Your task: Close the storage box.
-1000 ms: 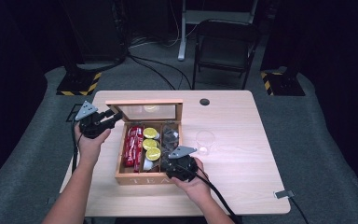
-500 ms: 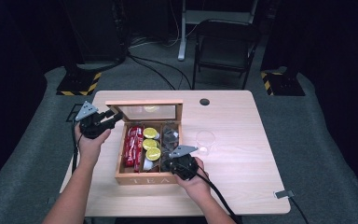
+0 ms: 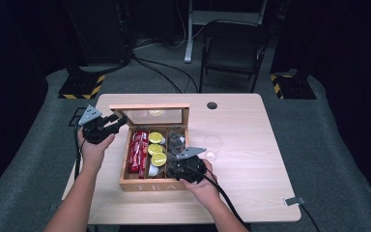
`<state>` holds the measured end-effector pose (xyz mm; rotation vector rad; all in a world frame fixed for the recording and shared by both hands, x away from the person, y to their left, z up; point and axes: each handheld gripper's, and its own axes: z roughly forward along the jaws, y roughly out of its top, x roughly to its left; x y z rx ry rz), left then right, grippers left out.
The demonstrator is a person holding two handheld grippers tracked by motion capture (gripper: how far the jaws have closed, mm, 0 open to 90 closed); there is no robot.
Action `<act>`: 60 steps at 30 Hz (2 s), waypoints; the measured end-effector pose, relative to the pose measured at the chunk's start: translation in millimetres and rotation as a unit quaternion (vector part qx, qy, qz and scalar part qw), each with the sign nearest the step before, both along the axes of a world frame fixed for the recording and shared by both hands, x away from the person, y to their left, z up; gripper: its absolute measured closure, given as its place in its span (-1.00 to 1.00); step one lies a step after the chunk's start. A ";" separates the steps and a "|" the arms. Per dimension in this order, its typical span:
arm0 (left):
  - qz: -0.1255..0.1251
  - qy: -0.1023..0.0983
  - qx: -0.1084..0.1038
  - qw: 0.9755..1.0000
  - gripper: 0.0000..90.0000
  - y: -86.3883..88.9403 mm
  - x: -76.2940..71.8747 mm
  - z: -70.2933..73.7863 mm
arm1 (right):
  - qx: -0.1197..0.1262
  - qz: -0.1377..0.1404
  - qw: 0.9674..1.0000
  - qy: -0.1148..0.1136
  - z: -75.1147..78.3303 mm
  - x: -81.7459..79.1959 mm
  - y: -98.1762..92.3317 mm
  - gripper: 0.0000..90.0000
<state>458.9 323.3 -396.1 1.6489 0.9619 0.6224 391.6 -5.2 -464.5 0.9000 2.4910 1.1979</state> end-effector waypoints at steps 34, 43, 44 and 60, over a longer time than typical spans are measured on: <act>-0.001 0.000 0.005 1.000 0.33 -0.2 -1.2 -0.9 | 0.025 0.007 1.000 -0.011 22.6 4.5 -0.4 0.95; -0.001 0.000 0.006 1.000 0.33 -0.3 -1.3 -1.0 | 0.025 0.007 1.000 -0.005 20.5 8.0 -2.0 0.93; 0.000 0.000 0.006 1.000 0.33 -0.2 -1.2 -1.0 | 0.025 0.003 1.000 -0.002 19.8 6.9 -2.0 0.93; -0.001 0.001 0.006 1.000 0.33 -0.1 -1.1 -1.4 | 0.018 0.005 1.000 0.003 15.7 4.0 -3.8 0.47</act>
